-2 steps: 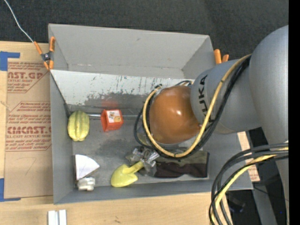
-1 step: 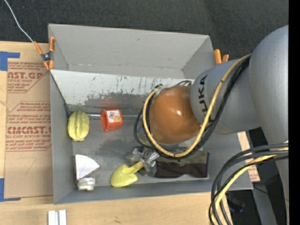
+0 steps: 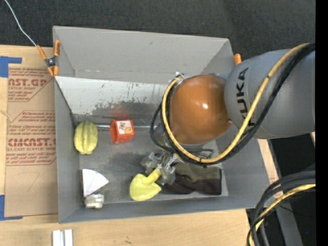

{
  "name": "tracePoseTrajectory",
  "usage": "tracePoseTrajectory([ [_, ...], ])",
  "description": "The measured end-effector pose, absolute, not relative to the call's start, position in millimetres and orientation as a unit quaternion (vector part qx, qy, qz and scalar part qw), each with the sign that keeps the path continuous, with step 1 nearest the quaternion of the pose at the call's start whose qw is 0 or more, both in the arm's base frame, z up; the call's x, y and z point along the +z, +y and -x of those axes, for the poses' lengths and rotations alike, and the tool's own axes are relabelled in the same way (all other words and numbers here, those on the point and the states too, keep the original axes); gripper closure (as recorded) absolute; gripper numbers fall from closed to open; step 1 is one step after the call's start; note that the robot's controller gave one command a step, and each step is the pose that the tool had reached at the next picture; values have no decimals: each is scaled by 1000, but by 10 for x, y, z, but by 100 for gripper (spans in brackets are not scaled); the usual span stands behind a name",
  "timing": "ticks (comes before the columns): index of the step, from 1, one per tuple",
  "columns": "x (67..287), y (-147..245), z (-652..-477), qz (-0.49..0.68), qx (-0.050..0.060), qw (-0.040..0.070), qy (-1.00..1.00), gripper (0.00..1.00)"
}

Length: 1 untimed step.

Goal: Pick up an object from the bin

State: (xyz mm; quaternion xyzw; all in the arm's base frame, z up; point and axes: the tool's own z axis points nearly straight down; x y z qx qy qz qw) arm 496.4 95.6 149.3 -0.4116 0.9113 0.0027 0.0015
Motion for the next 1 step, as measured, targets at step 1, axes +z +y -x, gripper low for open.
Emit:
tracePoseTrajectory([
  [1, 2017, 965, -4992, 414, 1, 6, 910, 100],
])
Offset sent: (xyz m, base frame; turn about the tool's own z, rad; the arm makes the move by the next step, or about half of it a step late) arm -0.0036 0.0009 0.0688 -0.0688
